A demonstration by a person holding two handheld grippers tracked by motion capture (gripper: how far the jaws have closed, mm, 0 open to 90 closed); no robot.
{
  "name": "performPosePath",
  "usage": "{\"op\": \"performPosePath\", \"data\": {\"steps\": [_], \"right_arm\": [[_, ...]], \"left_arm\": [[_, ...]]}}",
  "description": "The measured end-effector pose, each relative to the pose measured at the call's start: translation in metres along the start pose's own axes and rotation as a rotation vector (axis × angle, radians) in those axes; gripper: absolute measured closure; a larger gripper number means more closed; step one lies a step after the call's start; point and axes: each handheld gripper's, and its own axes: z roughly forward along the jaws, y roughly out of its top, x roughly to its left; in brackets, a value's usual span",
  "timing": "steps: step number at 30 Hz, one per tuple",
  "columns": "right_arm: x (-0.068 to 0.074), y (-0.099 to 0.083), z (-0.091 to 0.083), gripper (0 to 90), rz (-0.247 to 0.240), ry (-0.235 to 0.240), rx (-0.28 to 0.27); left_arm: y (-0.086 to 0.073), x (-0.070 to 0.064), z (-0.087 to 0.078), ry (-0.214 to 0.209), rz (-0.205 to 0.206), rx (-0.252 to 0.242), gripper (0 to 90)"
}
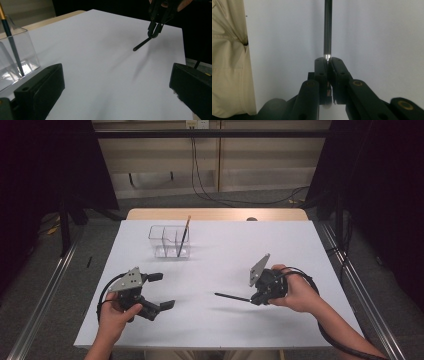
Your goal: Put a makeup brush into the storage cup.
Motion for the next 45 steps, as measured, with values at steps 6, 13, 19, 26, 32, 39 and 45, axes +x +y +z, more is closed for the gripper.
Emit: {"op": "performPosePath", "data": {"steps": [6,13,19,26,32,39,45], "right_arm": [[0.001,0.005,0.000,83.9,-0.016,0.003,-0.009],[0.004,0.010,0.002,83.9,-0.028,0.007,-0.008],[0.004,0.014,0.003,83.9,-0.044,0.006,-0.007],[0.007,0.021,0.002,83.9,-0.047,0.007,0.001],[0.009,0.025,0.002,83.9,-0.052,0.009,0.002],[0.010,0.029,0.003,83.9,-0.065,0.010,0.007],[0.010,0.033,0.005,83.9,-0.071,0.008,0.018]], "left_arm": [[0.006,-0.002,0.008,-0.032,0.010,-0.004,0.0],[0.011,-0.003,0.016,-0.057,0.004,-0.013,0.0],[0.017,-0.005,0.023,-0.077,-0.004,0.008,0.0],[0.027,-0.008,0.033,-0.087,-0.036,0.019,0.0],[0.034,-0.009,0.039,-0.091,-0.006,0.061,2.0],[0.039,-0.012,0.052,-0.124,0.003,0.144,7.7],[0.046,-0.017,0.066,-0.138,0.065,0.271,9.9]]}}
